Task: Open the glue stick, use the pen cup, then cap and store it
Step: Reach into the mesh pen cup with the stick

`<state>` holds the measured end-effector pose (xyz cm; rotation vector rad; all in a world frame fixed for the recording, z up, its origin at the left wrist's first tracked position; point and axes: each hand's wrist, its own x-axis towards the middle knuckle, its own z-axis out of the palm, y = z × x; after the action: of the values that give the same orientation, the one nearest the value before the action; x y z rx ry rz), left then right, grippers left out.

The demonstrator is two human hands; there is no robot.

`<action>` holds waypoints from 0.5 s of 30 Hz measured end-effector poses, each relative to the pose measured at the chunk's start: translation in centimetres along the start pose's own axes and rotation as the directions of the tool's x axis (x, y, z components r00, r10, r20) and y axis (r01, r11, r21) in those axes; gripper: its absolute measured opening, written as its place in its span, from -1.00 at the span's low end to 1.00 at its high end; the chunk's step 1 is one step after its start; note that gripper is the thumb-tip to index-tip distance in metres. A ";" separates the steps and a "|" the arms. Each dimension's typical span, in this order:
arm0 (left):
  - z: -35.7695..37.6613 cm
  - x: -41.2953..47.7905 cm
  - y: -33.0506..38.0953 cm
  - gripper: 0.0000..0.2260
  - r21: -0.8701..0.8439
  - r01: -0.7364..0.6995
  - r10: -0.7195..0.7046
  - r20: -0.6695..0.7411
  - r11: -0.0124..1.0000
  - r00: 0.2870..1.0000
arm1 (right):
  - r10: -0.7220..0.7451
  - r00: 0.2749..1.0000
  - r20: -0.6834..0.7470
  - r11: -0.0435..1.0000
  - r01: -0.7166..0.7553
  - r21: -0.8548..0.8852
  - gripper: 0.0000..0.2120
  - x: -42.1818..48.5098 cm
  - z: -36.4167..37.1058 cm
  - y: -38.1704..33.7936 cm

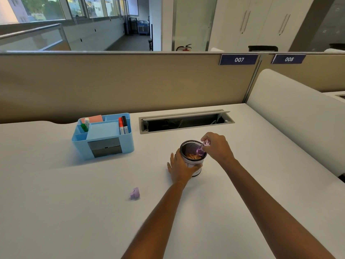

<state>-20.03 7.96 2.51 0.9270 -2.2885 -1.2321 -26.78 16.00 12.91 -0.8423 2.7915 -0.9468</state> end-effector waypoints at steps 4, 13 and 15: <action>0.1 0.0 -0.1 -0.19 0.029 0.009 -0.010 0.016 1.000 1.000 | -0.023 0.999 -0.034 1.000 0.023 -0.007 -0.70 -0.3 0.3 0.2; -0.7 -0.5 -0.6 -0.21 0.028 0.005 -0.007 0.061 1.000 0.998 | 0.232 0.972 0.019 0.743 -0.190 0.642 -0.72 -1.3 -0.1 0.1; -1.0 -0.7 -0.8 -0.19 0.021 0.010 -0.012 0.088 1.000 0.996 | 0.241 0.963 0.121 0.606 -0.247 0.756 -0.75 -2.3 0.2 -0.1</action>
<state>-18.64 7.56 2.35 0.9110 -2.3714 -1.2805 -24.72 17.06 12.61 -0.3006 2.0247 -1.8346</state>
